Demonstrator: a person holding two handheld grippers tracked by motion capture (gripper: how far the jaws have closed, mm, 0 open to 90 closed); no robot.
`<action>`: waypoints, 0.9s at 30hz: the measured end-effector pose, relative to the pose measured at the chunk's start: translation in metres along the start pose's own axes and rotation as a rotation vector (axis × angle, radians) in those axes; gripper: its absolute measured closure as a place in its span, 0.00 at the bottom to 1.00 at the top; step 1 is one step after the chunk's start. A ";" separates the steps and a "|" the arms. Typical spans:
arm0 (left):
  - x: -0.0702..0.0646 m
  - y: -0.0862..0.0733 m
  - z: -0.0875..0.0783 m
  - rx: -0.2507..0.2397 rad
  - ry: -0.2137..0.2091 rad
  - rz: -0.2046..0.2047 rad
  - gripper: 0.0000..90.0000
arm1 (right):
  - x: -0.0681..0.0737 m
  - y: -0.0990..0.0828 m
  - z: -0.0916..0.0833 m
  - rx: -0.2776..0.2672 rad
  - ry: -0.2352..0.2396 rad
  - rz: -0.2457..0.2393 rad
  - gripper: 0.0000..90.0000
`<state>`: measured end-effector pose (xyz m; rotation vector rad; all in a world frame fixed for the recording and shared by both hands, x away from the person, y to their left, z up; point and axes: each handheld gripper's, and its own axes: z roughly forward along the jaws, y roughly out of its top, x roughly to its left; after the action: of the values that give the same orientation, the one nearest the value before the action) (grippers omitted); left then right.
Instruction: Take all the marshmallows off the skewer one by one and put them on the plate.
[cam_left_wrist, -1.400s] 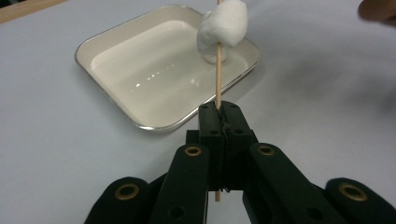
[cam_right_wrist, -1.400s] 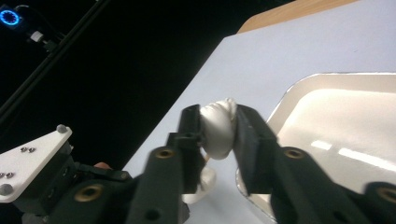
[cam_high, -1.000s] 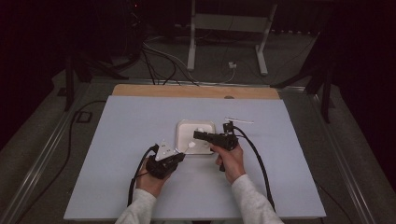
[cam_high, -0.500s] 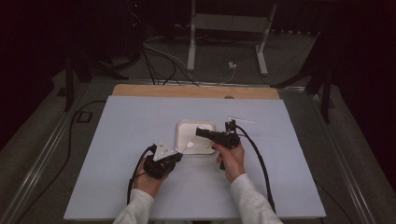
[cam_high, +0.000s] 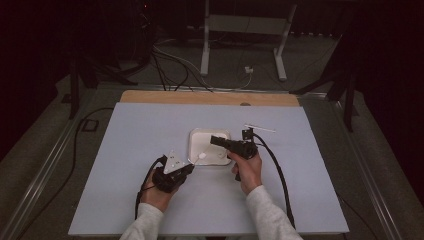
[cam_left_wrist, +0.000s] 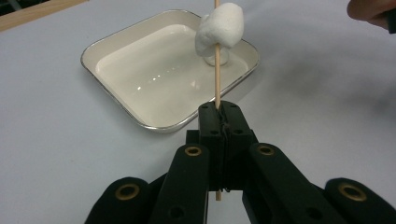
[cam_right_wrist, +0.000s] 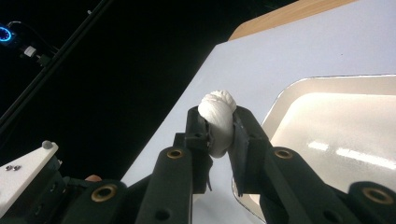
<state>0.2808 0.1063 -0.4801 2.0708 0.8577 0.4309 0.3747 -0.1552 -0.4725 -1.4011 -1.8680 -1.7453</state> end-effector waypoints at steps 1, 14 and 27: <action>0.000 0.000 0.000 0.000 -0.001 0.000 1.00 | 0.000 0.000 0.000 -0.001 0.000 -0.001 0.87; 0.017 -0.023 -0.011 0.044 0.041 -0.052 1.00 | -0.011 0.020 -0.025 -0.107 -0.033 0.039 0.88; 0.016 -0.014 -0.012 0.027 0.056 -0.051 1.00 | -0.023 -0.001 0.006 0.118 -0.234 -0.074 0.81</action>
<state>0.2794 0.1301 -0.4847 2.0649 0.9523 0.4531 0.3886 -0.1613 -0.4909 -1.5656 -2.1296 -1.5294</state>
